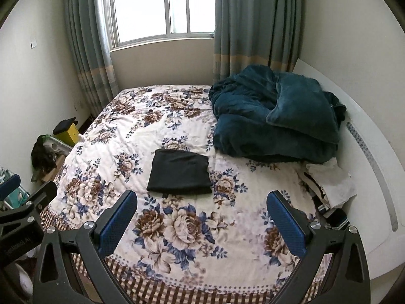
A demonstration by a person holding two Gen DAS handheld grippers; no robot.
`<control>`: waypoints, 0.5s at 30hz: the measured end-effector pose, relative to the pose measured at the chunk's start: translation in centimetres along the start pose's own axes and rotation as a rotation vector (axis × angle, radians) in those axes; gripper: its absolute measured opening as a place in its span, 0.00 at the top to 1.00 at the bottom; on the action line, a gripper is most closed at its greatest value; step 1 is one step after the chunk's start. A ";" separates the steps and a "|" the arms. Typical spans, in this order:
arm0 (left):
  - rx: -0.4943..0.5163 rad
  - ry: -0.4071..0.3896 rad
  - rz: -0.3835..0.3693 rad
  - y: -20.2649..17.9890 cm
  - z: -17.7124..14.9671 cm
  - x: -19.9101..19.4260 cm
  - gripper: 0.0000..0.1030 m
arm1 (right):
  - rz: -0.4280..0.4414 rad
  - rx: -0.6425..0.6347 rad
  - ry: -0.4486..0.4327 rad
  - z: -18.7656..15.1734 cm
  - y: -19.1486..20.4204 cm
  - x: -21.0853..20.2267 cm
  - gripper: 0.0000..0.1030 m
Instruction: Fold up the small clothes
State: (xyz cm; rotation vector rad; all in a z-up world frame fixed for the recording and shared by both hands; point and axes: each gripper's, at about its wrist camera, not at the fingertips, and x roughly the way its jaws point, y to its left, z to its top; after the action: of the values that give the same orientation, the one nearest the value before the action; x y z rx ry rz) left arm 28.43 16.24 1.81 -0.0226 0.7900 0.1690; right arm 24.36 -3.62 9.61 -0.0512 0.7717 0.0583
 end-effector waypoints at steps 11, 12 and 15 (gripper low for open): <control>-0.011 -0.005 0.005 -0.5 -0.2 -0.5 0.00 | 0.018 0.000 -0.004 0.3 -0.6 -0.1 0.00; -0.012 -0.002 0.005 -0.5 -0.2 -0.5 0.00 | 0.021 -0.001 -0.002 0.4 -0.7 0.0 0.00; -0.012 -0.005 0.003 -0.5 -0.2 -0.6 0.00 | 0.024 -0.006 0.004 0.5 -0.7 0.2 0.00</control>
State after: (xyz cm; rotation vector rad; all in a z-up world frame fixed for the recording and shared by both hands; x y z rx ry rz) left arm 27.97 15.65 2.13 -0.0320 0.7841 0.1763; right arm 24.87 -4.24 9.88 -0.0477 0.7767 0.0830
